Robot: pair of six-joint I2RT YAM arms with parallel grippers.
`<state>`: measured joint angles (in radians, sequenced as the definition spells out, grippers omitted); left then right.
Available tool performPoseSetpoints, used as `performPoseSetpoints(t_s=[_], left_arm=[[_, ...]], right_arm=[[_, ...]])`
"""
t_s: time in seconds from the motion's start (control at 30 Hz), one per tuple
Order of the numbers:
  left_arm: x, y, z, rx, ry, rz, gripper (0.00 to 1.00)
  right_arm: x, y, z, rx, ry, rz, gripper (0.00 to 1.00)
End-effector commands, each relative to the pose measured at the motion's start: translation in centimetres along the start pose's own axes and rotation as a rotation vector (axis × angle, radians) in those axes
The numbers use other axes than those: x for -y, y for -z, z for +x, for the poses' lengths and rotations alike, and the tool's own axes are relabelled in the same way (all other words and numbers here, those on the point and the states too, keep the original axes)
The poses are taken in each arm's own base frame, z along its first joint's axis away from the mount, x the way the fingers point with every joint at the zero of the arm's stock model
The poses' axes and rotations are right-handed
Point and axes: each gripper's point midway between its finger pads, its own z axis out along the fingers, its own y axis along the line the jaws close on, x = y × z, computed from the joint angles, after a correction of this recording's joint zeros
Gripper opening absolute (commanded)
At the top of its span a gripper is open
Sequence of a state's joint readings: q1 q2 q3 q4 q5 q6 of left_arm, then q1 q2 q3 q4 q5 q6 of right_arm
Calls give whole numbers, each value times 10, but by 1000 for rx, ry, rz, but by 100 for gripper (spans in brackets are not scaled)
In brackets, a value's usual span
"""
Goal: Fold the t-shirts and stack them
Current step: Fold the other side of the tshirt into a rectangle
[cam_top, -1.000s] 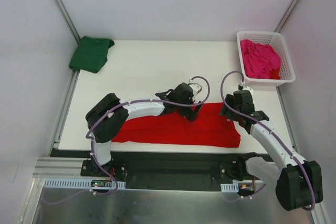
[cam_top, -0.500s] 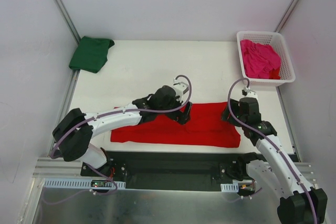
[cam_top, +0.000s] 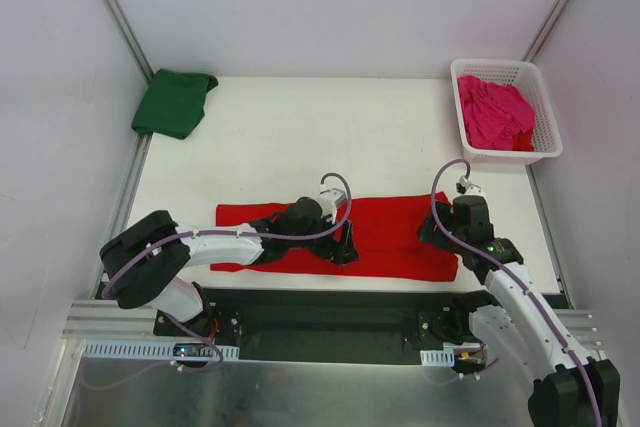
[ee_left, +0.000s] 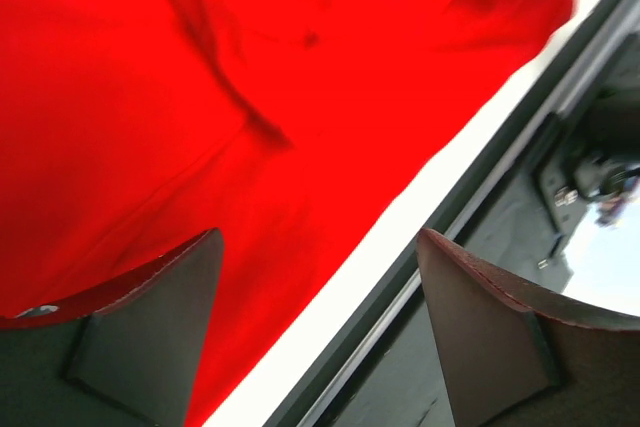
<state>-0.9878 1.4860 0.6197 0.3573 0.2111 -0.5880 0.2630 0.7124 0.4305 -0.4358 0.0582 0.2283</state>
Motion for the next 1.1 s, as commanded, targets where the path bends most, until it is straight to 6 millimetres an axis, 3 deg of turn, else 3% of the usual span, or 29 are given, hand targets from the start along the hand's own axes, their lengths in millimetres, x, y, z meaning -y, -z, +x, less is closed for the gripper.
performPoseSetpoints(t_s=[0.0, 0.23, 0.57, 0.93, 1.07], left_arm=[[34, 4, -28, 120, 13, 134, 73], [39, -14, -27, 113, 20, 148, 62], [52, -41, 5, 29, 18, 175, 56], [53, -40, 0, 42, 2, 163, 55], [43, -35, -6, 71, -22, 100, 55]], right_arm=[[-7, -6, -6, 16, -20, -28, 67], [-12, -16, -9, 11, -20, -34, 66], [-14, -17, -13, 11, -8, -34, 59], [-14, -7, -5, -8, 4, -51, 54], [-13, -4, -3, -9, 8, -52, 54]])
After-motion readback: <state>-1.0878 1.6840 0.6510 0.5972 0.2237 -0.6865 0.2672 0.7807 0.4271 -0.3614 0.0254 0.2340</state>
